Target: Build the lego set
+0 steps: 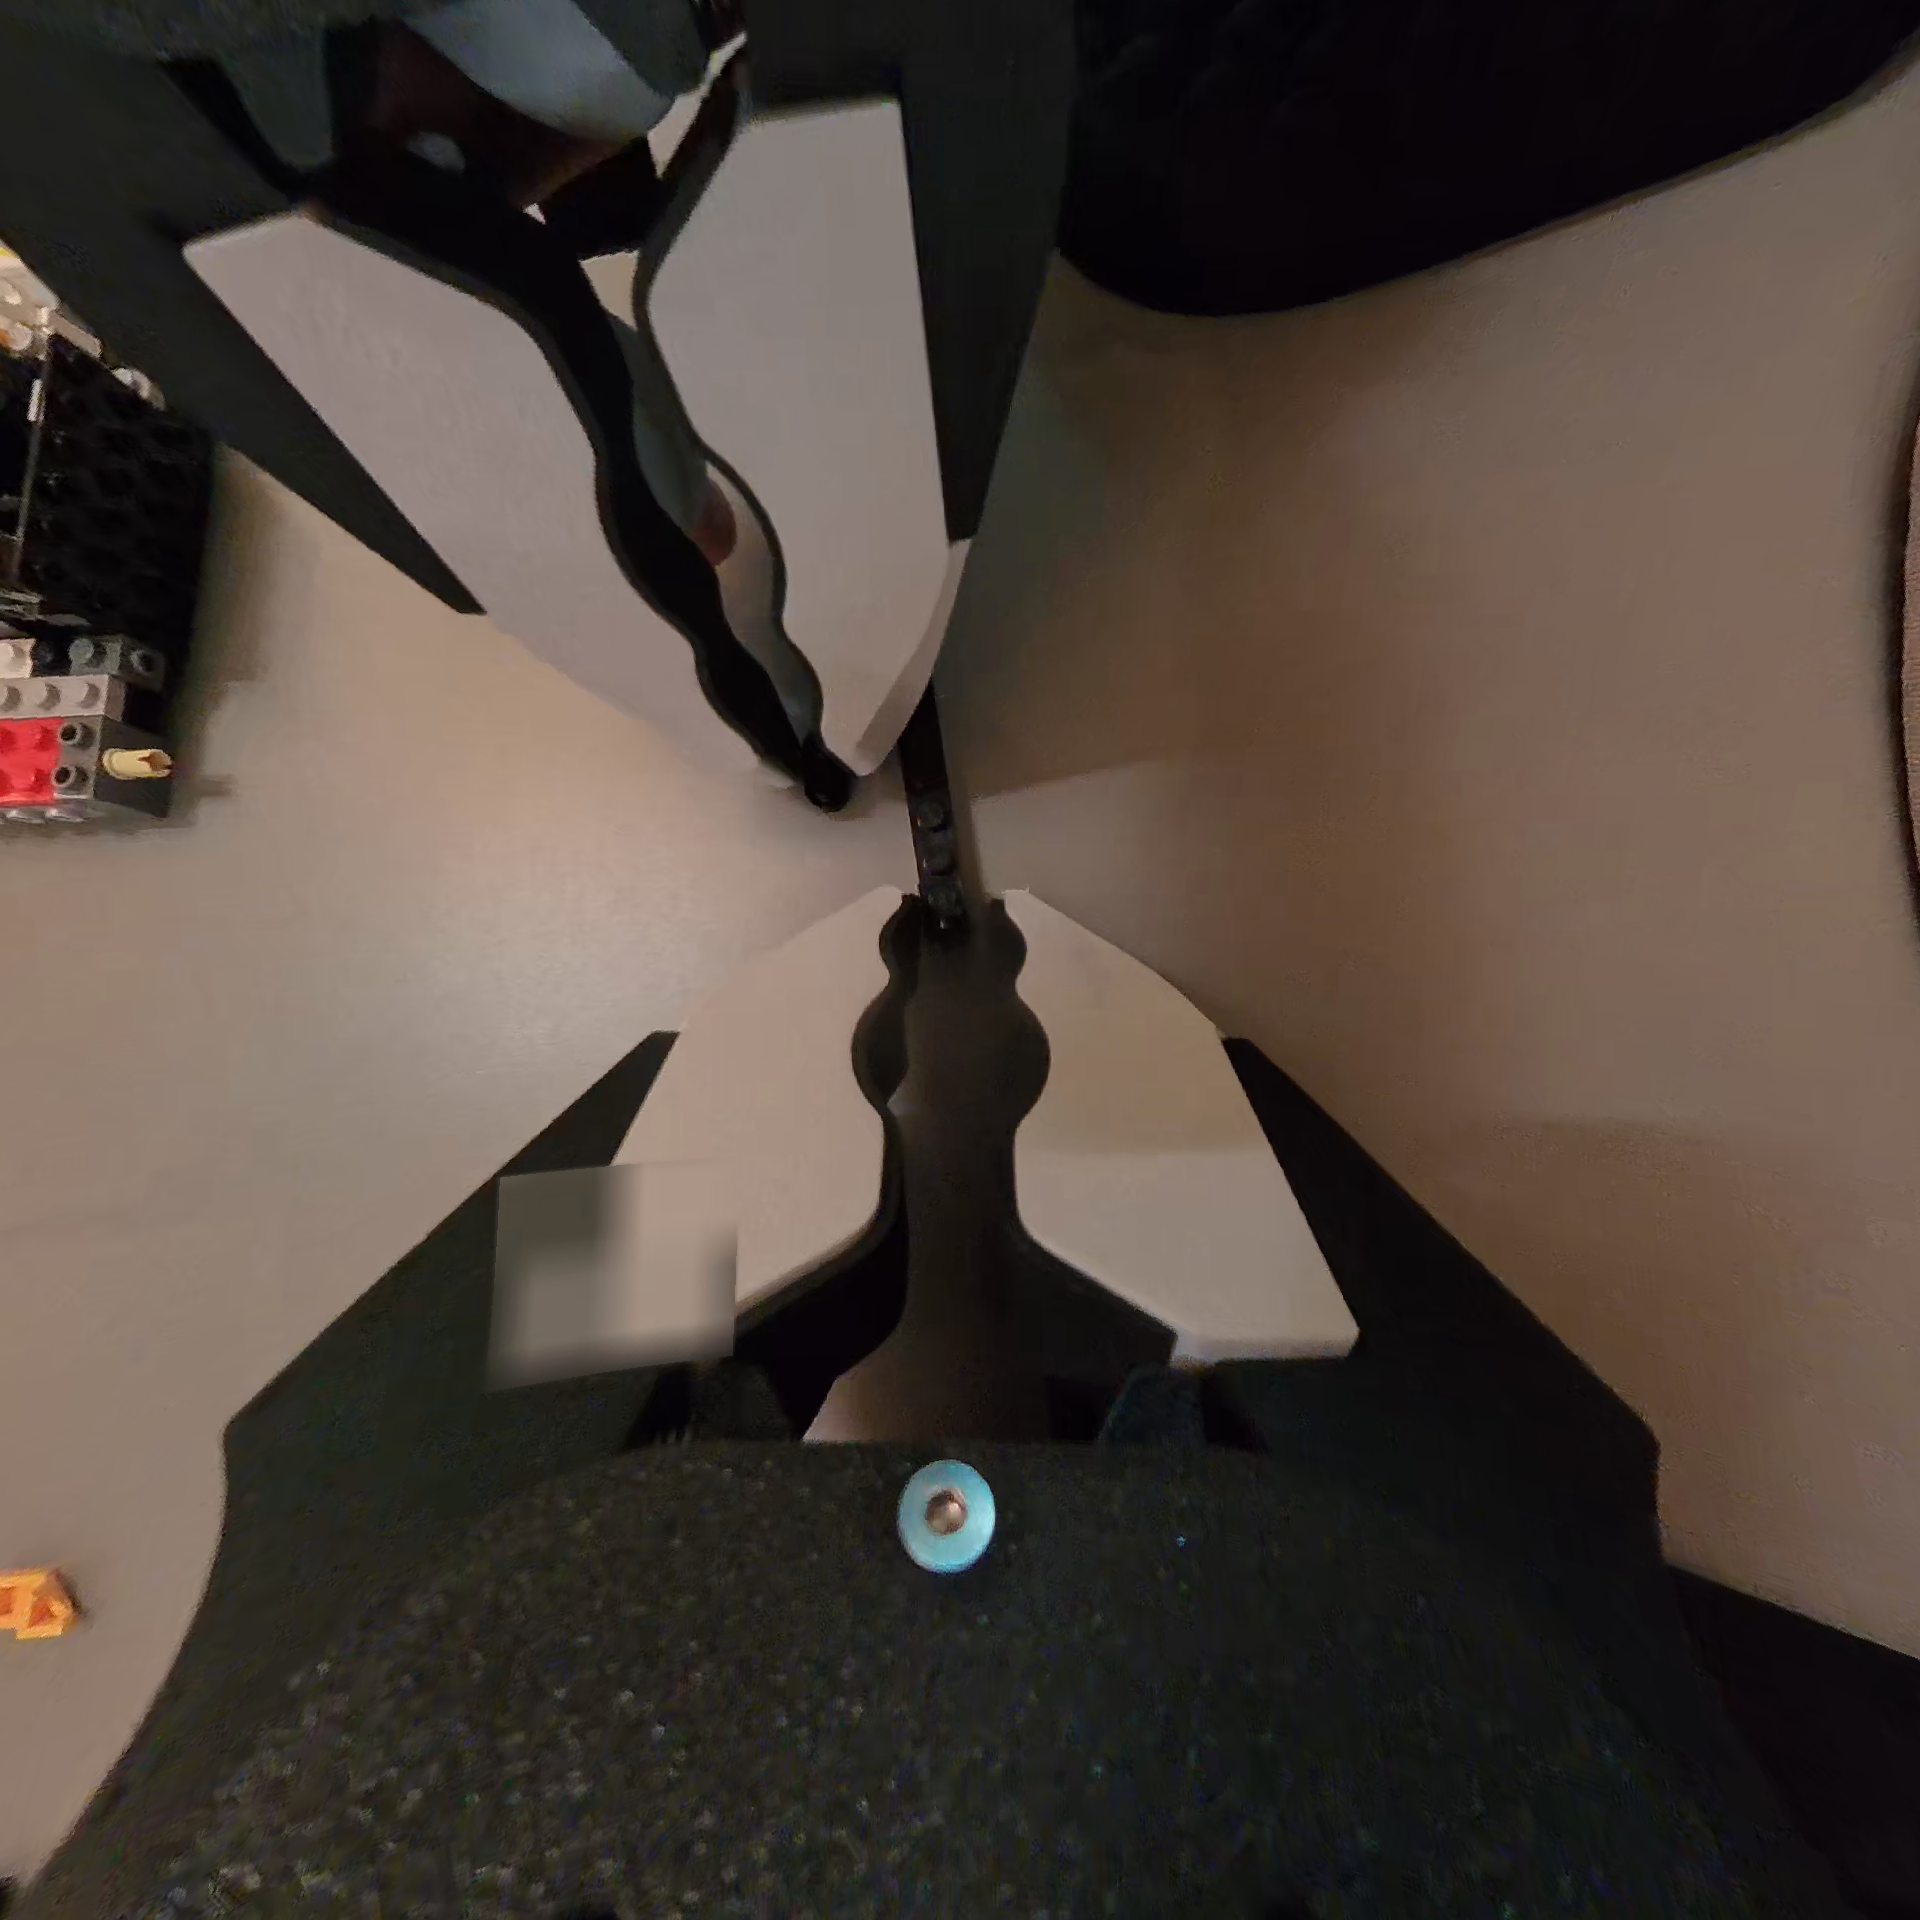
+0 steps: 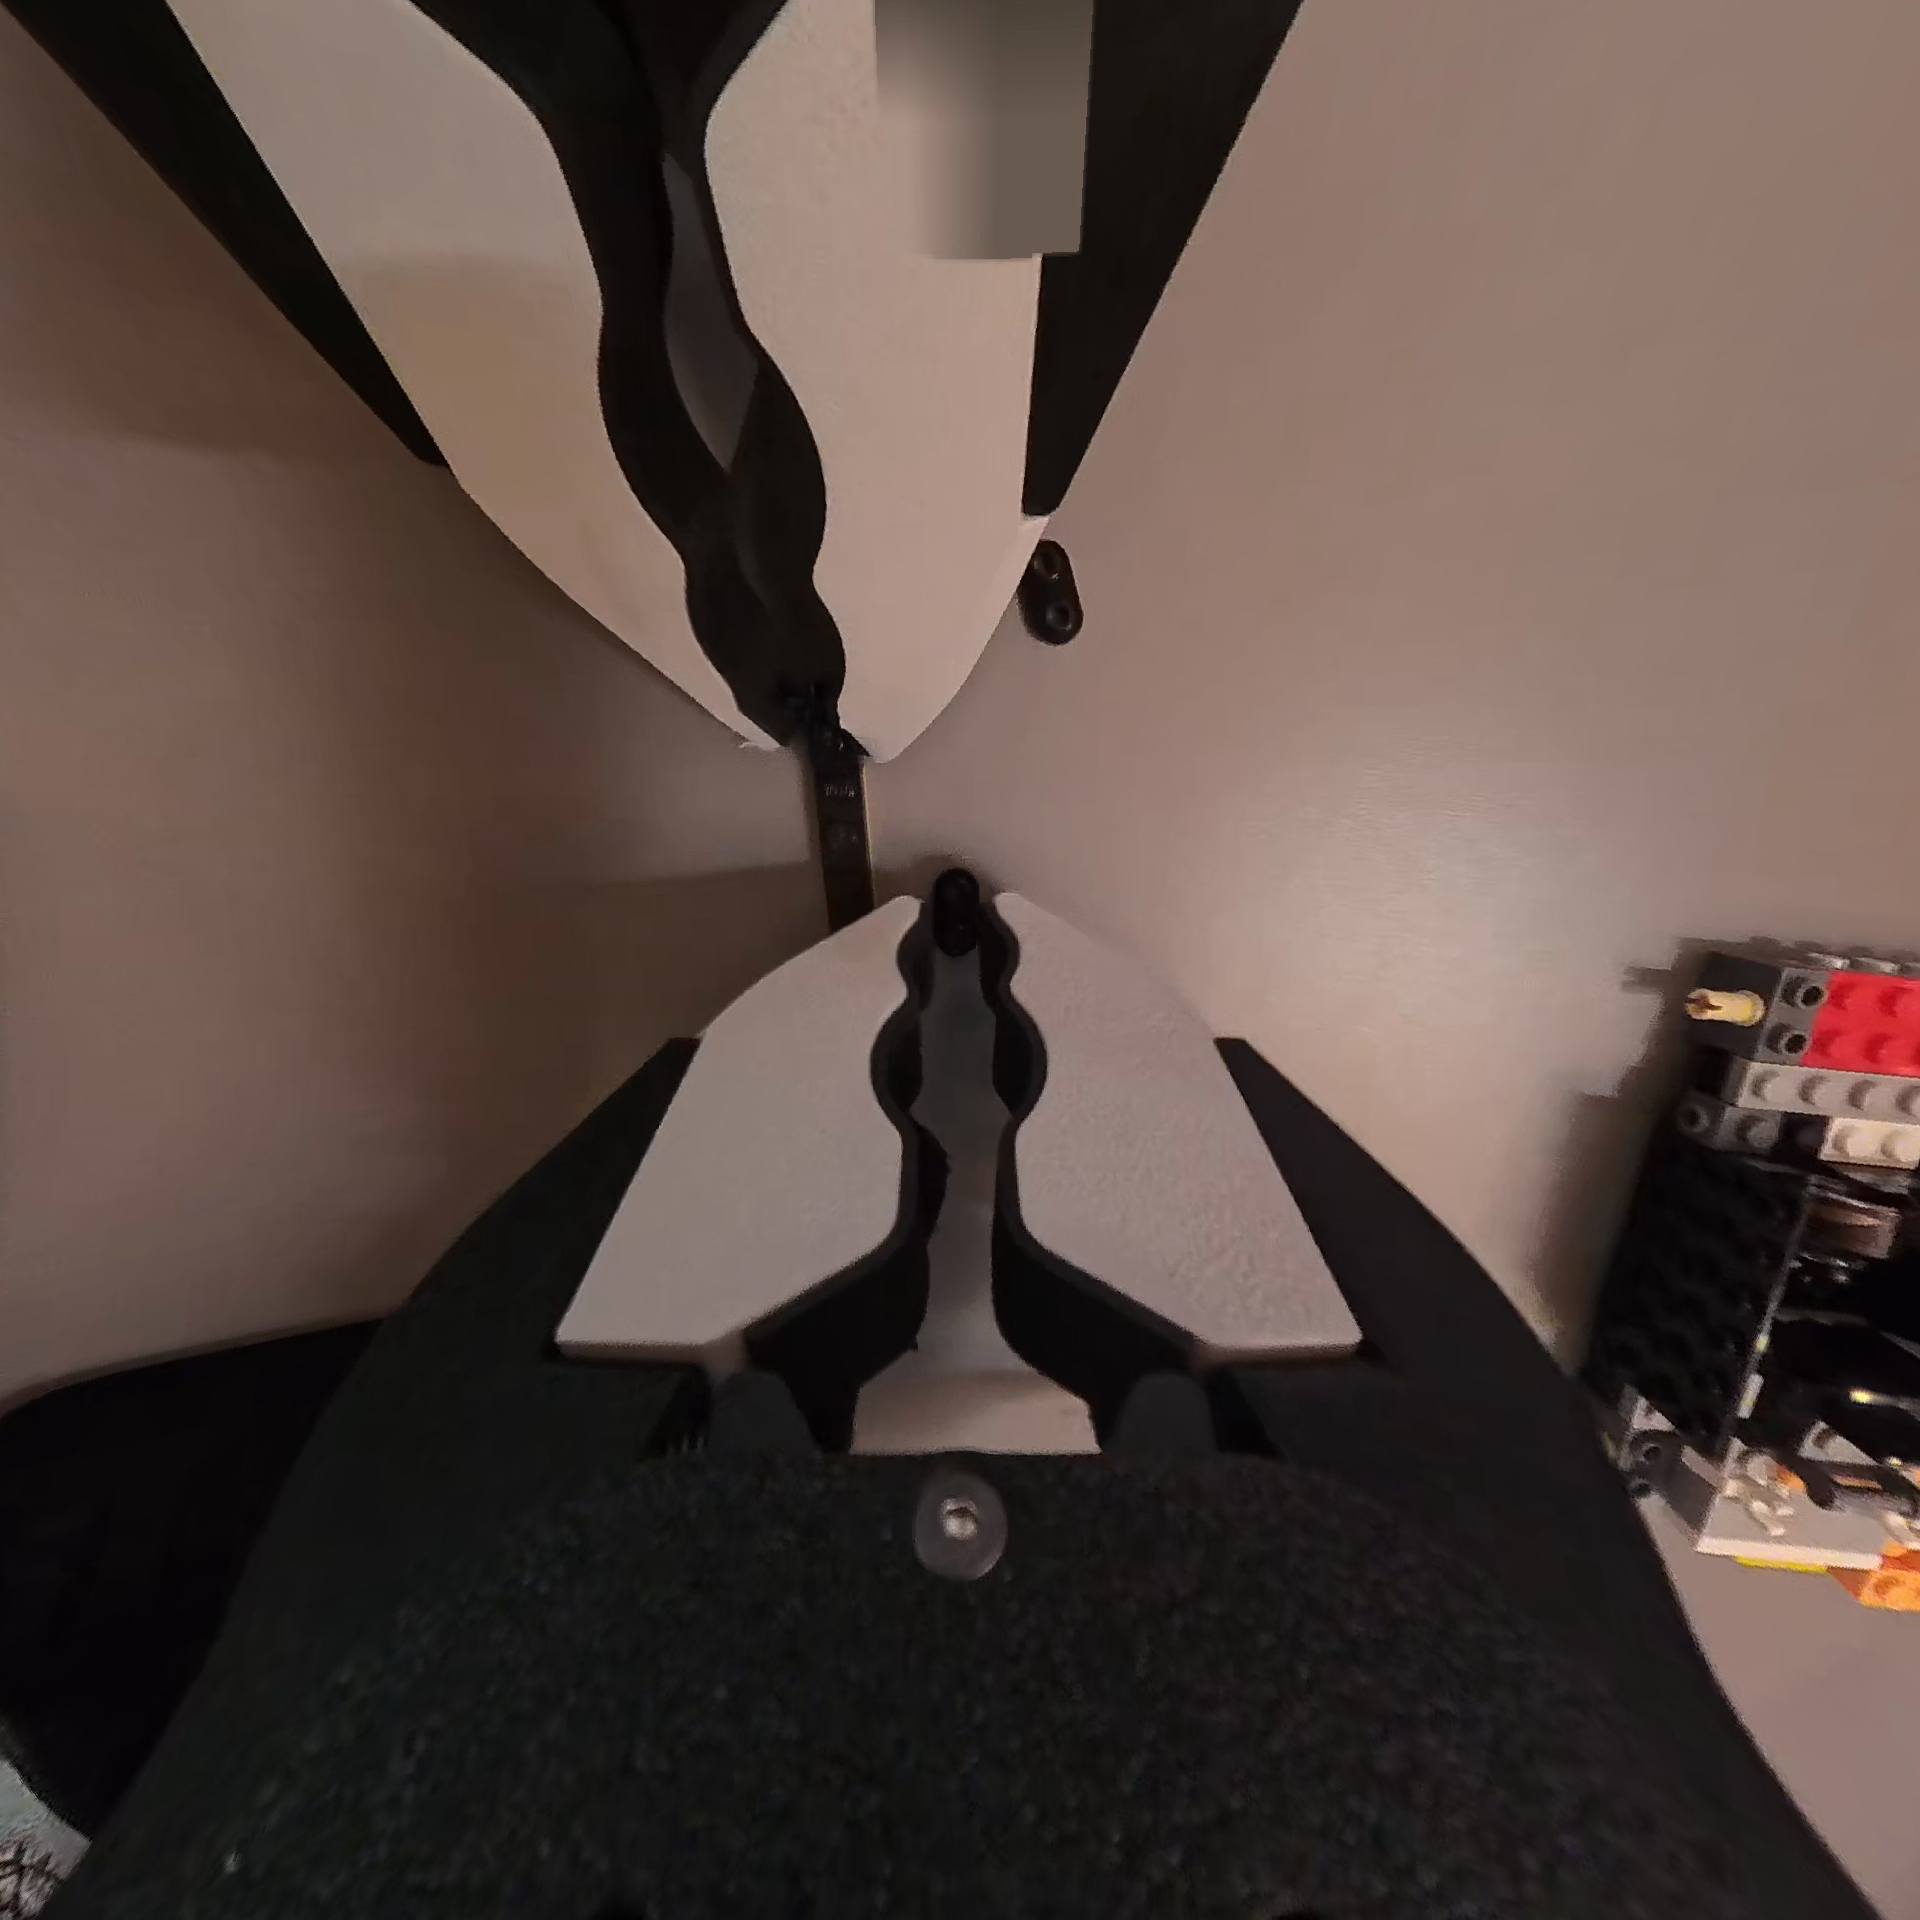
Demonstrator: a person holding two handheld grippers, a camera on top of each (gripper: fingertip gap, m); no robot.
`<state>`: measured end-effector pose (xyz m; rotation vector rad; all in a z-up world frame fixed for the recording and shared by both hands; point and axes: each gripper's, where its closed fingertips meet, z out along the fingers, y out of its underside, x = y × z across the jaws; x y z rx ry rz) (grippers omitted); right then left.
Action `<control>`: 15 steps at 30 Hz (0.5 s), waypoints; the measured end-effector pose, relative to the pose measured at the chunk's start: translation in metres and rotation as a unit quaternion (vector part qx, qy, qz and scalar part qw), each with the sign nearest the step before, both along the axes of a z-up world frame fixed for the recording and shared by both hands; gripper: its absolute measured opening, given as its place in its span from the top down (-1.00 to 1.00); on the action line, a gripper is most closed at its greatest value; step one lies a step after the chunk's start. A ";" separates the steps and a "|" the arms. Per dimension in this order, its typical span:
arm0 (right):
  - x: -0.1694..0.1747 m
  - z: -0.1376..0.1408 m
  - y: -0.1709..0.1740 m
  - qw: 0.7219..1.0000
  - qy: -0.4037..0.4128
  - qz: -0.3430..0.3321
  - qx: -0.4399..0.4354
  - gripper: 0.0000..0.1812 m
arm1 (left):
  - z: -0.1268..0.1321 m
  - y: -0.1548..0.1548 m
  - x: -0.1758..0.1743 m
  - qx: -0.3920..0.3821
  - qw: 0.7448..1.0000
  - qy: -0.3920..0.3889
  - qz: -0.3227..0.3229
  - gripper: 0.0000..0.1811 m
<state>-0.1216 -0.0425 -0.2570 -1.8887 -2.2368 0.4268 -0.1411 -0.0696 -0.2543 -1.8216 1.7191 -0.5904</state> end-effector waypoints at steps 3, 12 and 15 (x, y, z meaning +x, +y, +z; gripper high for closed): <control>0.000 0.000 0.000 1.000 0.002 -0.001 0.001 0.92 | 0.000 -0.001 0.000 -0.004 1.000 -0.001 -0.001 0.85; 0.001 0.022 0.010 0.998 0.056 -0.031 0.009 0.92 | 0.002 0.001 0.000 -0.001 1.000 -0.009 0.000 0.88; 0.002 0.034 0.013 0.996 0.082 -0.040 0.012 0.92 | 0.002 0.002 0.000 -0.001 1.000 -0.010 0.005 0.91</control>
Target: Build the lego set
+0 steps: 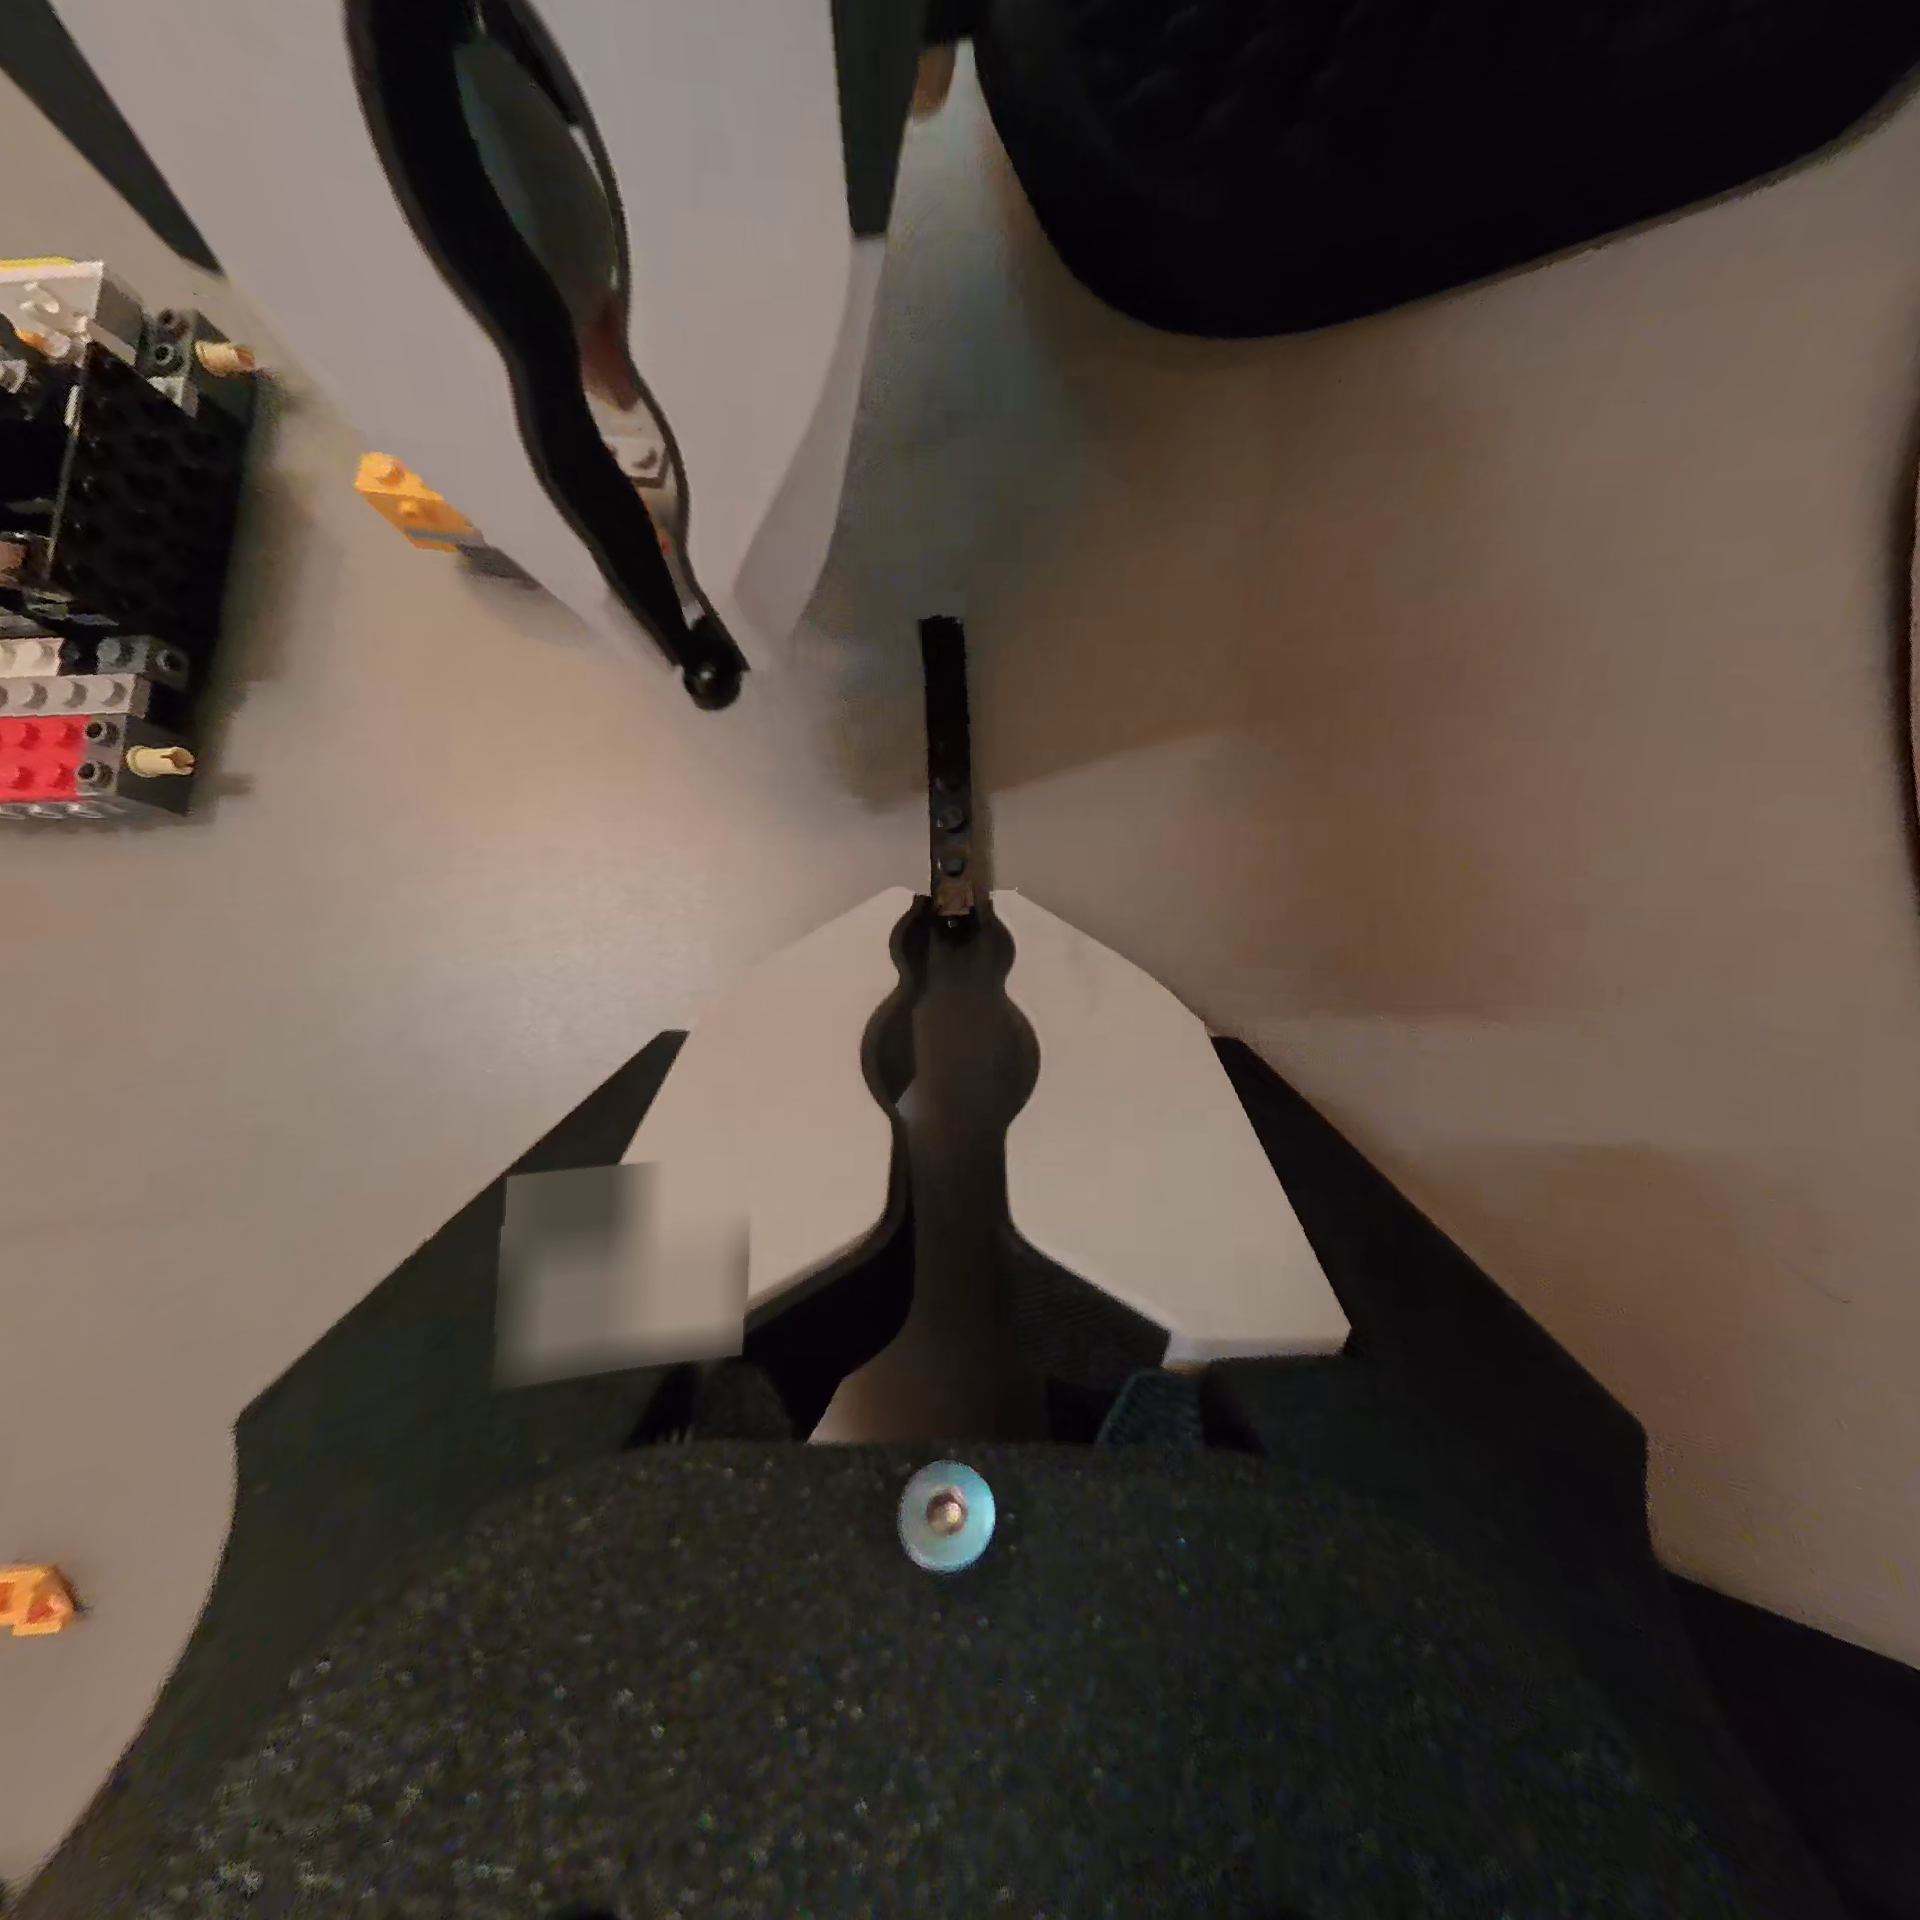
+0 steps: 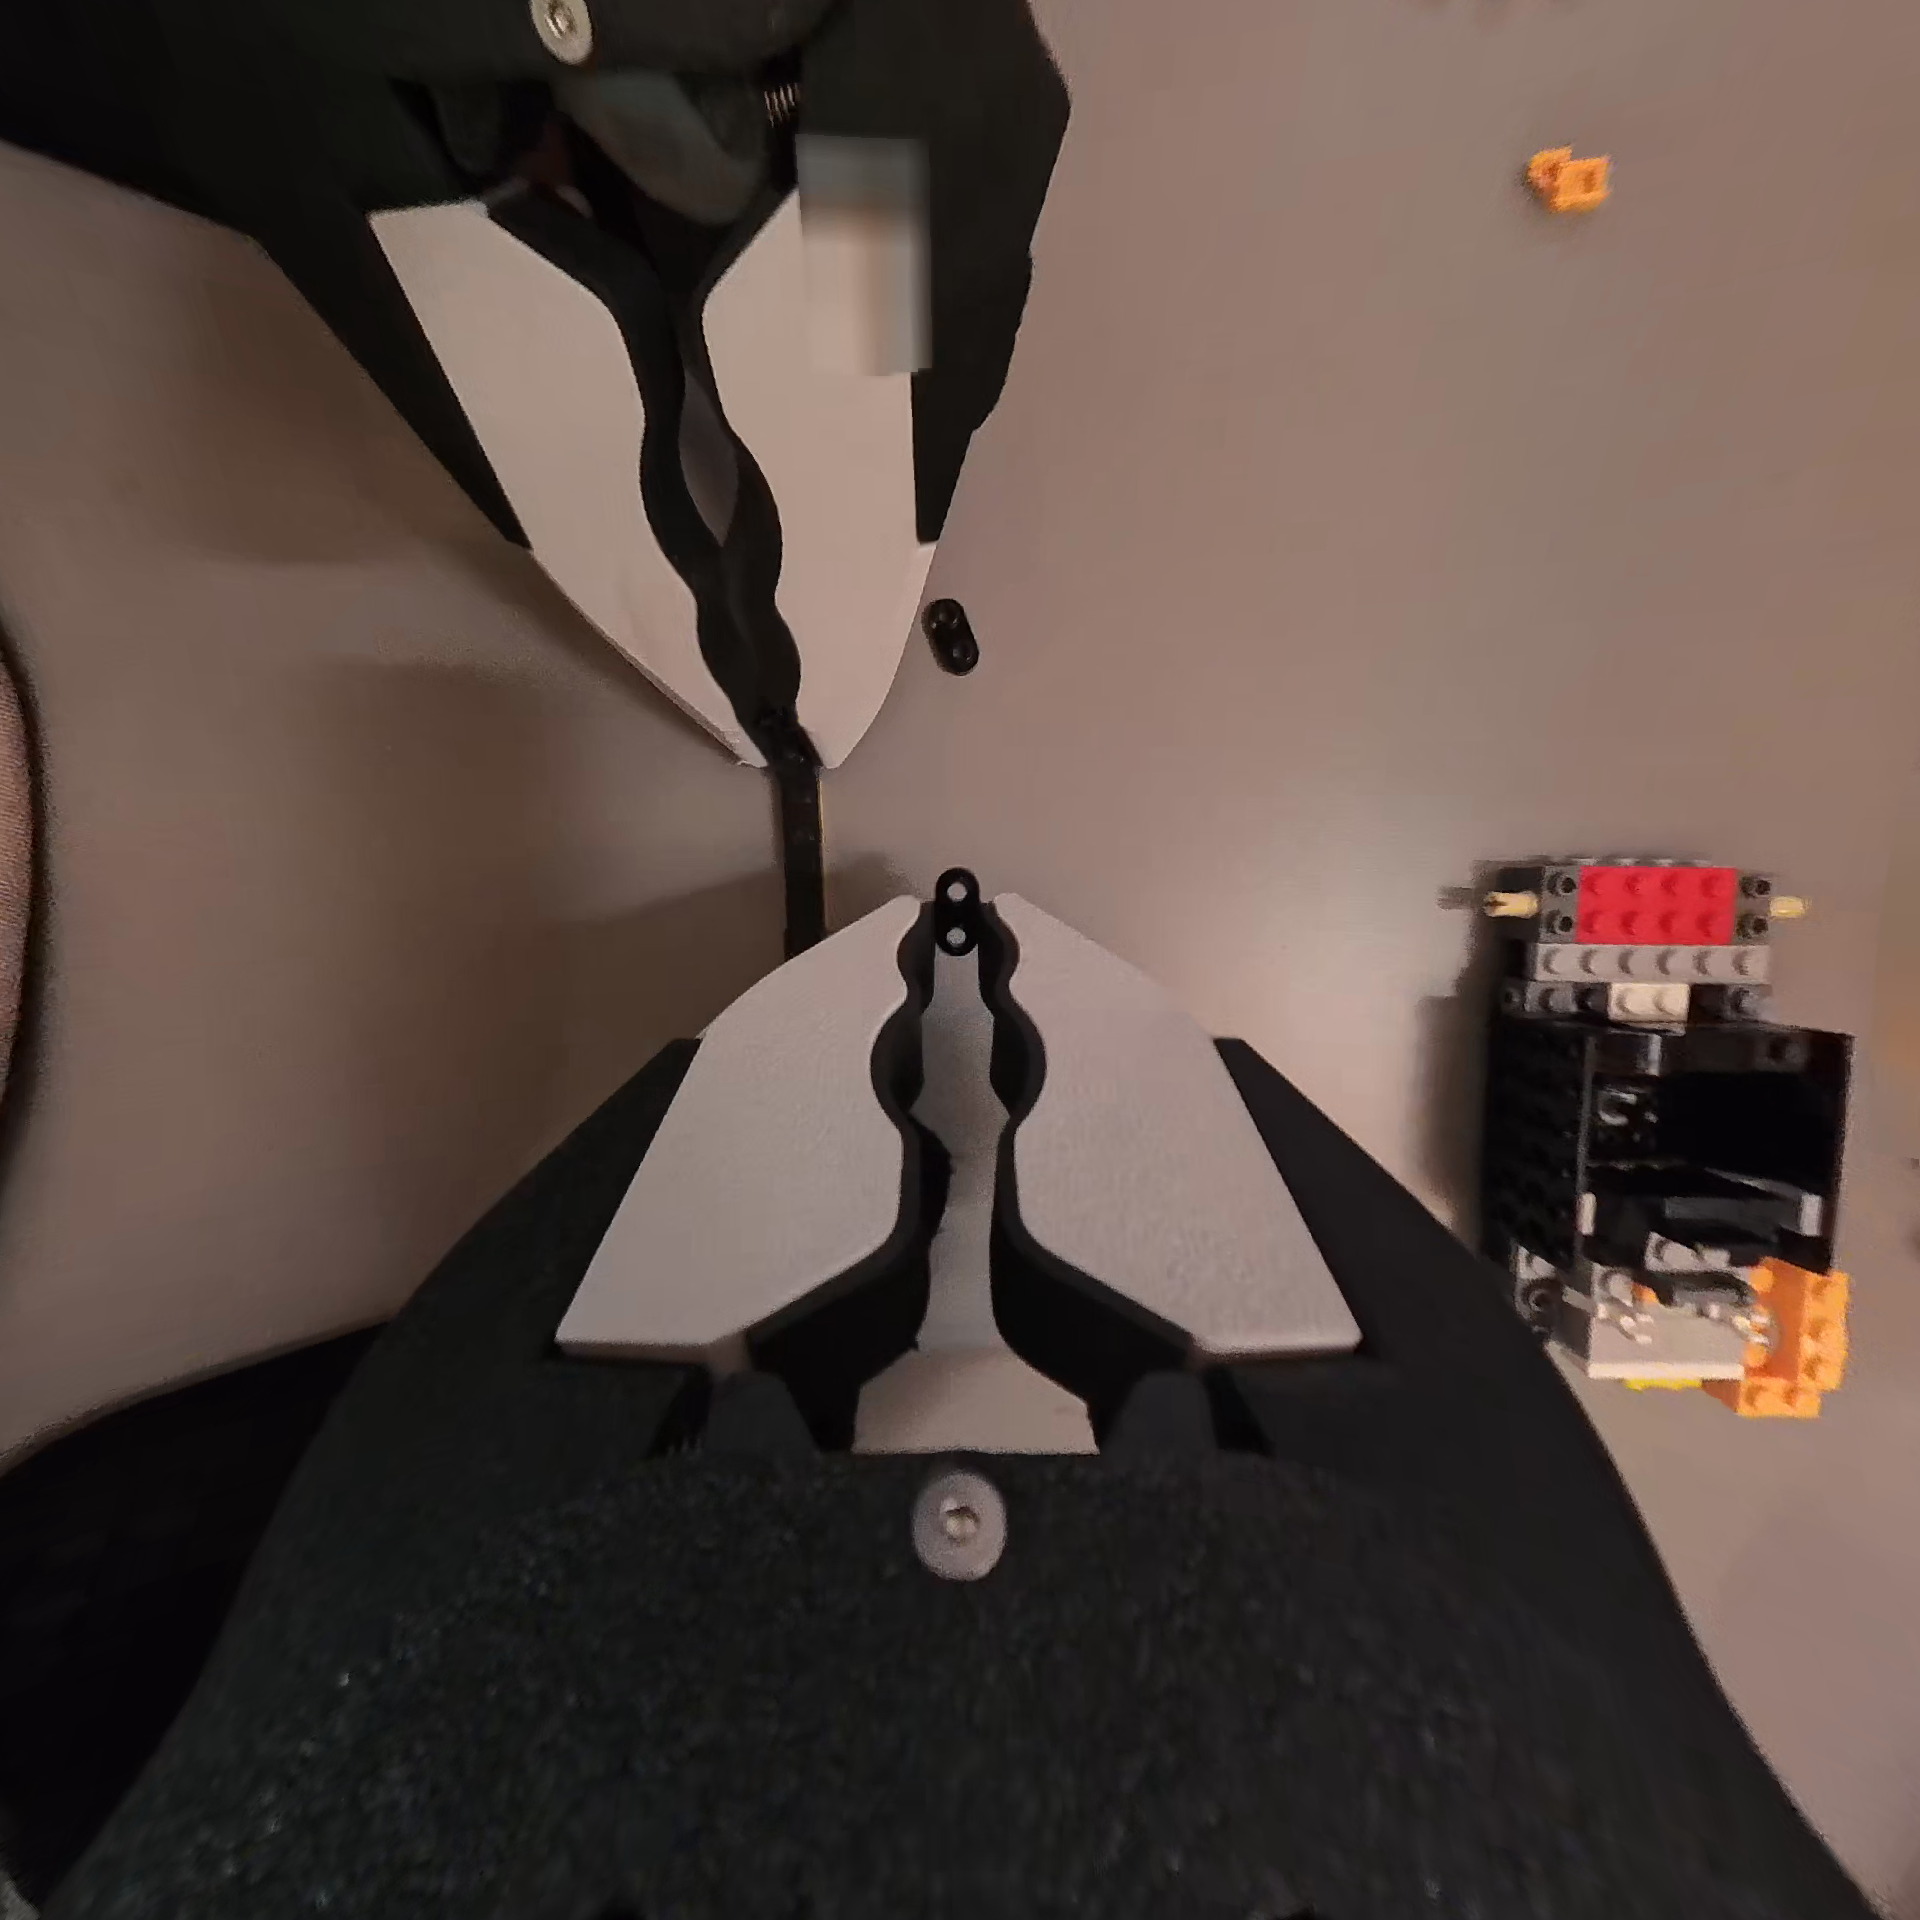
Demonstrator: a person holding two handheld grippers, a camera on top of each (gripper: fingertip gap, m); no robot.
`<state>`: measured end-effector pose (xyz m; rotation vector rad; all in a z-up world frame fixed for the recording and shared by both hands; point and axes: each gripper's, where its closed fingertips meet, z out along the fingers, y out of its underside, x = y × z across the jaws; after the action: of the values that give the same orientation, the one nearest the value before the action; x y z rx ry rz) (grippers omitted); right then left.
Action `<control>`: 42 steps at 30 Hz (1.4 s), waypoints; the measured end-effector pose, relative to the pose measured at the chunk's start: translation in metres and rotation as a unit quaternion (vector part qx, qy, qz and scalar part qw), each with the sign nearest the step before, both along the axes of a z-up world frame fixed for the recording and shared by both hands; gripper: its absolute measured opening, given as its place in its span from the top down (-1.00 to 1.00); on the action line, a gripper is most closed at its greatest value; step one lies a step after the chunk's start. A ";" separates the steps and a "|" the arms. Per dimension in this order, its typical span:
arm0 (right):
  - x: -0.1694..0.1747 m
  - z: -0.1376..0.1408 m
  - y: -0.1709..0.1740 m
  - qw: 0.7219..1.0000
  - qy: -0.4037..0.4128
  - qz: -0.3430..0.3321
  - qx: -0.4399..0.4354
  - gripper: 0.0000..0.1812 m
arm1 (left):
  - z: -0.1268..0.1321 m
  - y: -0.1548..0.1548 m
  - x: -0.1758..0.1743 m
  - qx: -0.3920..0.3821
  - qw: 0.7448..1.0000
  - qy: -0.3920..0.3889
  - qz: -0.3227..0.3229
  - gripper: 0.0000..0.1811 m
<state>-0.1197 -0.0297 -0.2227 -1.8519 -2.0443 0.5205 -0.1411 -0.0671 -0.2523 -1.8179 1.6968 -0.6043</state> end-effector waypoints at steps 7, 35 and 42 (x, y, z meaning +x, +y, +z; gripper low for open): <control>-0.001 0.009 -0.009 0.999 0.033 -0.001 -0.007 0.92 | 0.003 0.003 0.002 -0.001 1.000 -0.010 0.010 0.91; -0.005 -0.018 -0.024 1.000 0.004 0.014 -0.019 0.92 | 0.001 0.001 0.003 -0.007 1.000 -0.014 0.005 0.91; 0.002 -0.018 -0.024 1.000 -0.002 0.017 -0.020 0.92 | 0.001 0.001 0.003 -0.009 1.000 -0.014 0.005 0.91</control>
<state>-0.1176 -0.0534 -0.2403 -1.8453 -2.0847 0.5715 -0.1382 -0.0662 -0.2515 -1.8218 1.6678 -0.6384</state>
